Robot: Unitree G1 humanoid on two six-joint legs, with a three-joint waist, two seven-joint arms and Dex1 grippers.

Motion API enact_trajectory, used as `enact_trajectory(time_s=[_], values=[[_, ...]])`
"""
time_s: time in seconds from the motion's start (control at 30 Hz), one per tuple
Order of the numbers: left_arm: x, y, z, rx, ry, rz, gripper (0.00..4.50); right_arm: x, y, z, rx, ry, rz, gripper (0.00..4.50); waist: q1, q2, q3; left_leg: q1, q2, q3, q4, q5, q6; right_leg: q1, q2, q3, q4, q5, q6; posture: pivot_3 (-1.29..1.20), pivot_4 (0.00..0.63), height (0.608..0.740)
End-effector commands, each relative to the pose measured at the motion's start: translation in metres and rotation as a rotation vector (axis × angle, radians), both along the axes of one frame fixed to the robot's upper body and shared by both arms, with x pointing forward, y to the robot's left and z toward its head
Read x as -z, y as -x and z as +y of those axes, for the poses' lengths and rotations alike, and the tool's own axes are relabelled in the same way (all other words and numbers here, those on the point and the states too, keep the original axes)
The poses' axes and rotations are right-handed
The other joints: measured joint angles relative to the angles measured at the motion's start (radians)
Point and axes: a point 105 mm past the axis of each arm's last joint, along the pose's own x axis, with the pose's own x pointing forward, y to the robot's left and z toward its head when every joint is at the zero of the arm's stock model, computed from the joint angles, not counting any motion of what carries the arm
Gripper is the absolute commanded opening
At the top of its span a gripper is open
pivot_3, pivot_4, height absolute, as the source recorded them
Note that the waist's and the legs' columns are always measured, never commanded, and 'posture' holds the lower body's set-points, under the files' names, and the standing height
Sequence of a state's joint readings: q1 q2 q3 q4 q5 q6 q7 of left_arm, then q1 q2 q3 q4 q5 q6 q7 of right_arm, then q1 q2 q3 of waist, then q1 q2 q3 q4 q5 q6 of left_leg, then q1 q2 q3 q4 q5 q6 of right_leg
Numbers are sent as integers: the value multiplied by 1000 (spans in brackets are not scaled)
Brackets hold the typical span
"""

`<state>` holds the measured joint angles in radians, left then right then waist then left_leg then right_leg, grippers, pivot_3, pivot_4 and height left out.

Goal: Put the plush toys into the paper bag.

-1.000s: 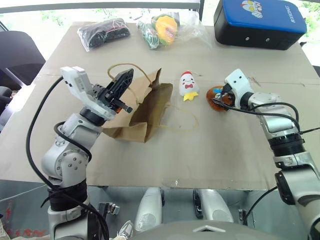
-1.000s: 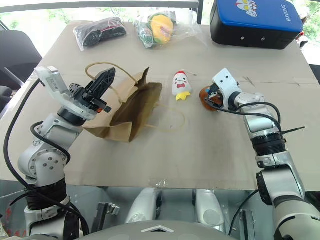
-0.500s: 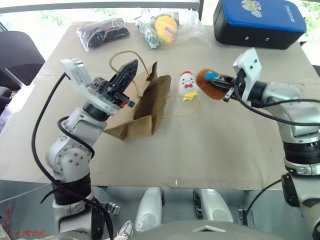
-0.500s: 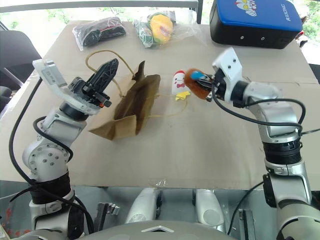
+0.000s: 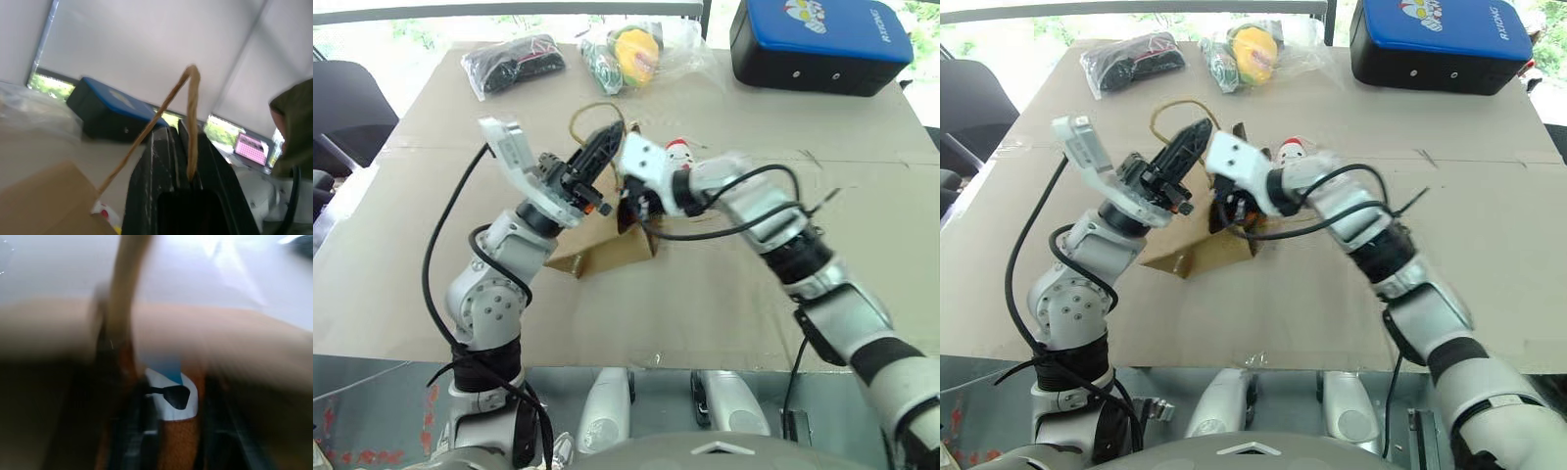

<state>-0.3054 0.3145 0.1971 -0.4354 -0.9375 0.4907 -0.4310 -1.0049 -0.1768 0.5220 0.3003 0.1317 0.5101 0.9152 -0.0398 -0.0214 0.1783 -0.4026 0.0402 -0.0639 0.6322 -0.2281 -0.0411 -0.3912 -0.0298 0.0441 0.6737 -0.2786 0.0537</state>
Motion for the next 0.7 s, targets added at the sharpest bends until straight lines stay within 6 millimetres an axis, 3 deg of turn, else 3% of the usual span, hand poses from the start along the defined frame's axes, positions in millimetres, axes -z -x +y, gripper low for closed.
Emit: enact_trajectory(time_s=[0.03,0.1,0.27,0.37,0.43,0.53,0.7], values=[[-8,9,19,-105,0,-56,0,-11,-1,-3,-35,-16,-72,2909,5,0,0,-2,0,0,1,0,0,-2,-1,0,0,0,0,0,150,740],[-4,10,36,-174,0,-39,0,-25,-4,-14,-18,-63,-86,3915,5,0,0,-10,-1,-1,4,0,0,-8,-1,-2,1,0,0,0,150,740],[5,15,68,-316,-18,-10,0,-70,-10,-47,42,-223,-66,3915,5,0,0,-11,-1,-2,5,0,0,-9,-2,-2,3,0,0,0,150,740],[4,17,77,-371,-29,-14,0,-83,-33,-69,160,-280,-62,3915,4,0,0,-11,-1,-2,5,0,0,-9,-1,-3,3,0,0,0,150,740],[1,18,78,-390,-34,-24,0,-78,-60,-81,293,-268,-68,3915,0,0,0,-10,-1,-2,5,0,0,-9,-1,-2,3,0,0,0,150,740],[-4,18,76,-402,-42,-36,0,-55,-92,-88,443,-180,-89,3915,-4,0,0,-10,-1,-1,5,0,0,-9,-1,-1,4,0,0,0,150,740],[-13,20,68,-400,-61,-66,0,9,-111,-91,552,39,-86,3915,-4,0,0,-10,-1,0,4,0,0,-9,-1,-1,3,0,0,0,150,740]])
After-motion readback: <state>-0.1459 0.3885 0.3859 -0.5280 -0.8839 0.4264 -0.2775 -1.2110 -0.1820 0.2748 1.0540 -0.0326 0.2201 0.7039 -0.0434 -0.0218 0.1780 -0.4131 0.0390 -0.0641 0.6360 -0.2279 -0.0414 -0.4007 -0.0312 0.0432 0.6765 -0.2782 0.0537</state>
